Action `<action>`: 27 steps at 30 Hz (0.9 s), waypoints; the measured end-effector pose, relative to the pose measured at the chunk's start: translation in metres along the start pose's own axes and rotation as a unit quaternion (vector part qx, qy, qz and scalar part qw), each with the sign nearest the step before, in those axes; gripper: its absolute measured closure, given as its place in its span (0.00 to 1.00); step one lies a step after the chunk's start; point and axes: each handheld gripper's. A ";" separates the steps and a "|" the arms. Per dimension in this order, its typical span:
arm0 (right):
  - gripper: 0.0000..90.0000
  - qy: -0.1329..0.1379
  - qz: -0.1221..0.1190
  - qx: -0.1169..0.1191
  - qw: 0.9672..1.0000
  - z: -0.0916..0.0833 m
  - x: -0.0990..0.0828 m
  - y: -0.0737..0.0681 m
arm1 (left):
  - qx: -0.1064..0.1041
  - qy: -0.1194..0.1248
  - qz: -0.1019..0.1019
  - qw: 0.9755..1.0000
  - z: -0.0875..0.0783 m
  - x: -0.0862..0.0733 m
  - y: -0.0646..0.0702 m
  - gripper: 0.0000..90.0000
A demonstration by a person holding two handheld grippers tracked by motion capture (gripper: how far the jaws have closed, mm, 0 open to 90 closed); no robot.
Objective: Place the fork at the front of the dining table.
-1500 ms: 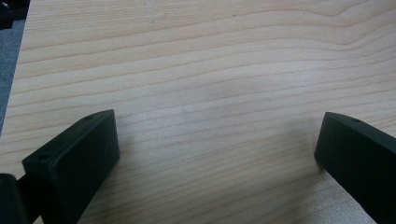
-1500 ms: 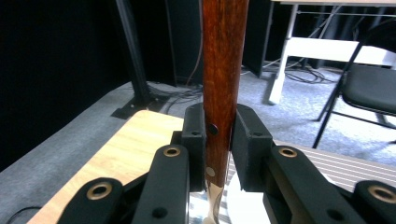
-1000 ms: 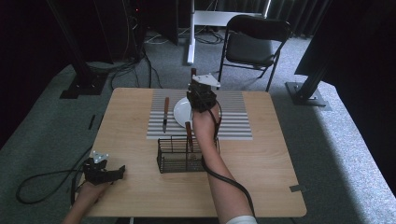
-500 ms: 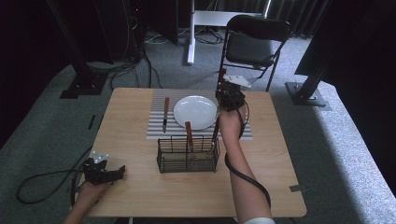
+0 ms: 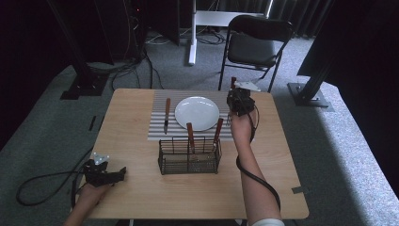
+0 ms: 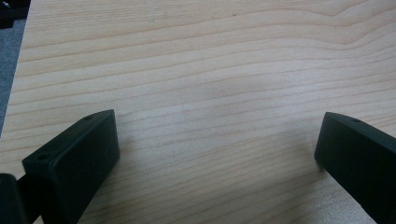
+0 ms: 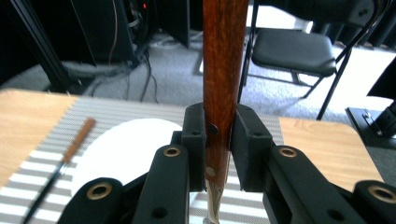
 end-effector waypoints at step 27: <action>0.85 -0.113 0.001 0.031 0.993 0.090 -0.042 0.004 | 0.000 0.000 0.000 1.000 0.000 0.000 0.000 0.00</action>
Point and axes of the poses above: each handheld gripper's, and its own axes: z roughly forward along the jaws, x roughly out of its top, y roughly to its right, and after that the axes turned 10 degrees about -x, right-handed
